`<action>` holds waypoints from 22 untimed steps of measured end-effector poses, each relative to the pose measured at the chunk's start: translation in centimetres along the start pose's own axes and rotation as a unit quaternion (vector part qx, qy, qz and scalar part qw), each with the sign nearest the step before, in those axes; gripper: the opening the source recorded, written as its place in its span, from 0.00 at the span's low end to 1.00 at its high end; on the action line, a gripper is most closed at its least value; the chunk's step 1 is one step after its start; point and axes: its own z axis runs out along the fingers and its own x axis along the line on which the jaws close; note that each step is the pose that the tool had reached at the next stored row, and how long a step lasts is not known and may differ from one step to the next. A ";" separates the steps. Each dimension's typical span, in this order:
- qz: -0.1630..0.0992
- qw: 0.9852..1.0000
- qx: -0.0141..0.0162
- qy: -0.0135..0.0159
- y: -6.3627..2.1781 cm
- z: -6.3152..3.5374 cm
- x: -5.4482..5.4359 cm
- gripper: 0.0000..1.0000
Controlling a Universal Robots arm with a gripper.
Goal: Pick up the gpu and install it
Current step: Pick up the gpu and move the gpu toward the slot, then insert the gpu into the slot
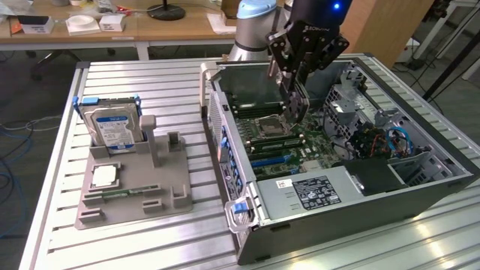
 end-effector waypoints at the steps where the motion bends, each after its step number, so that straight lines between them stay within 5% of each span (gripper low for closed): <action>1: 0.000 1.000 0.000 0.000 0.01 0.01 -0.2 0.26; 13: -0.004 1.000 0.000 0.000 0.11 0.06 -2.0 0.26; 22: -0.004 1.000 0.000 0.000 0.12 0.06 -2.1 0.26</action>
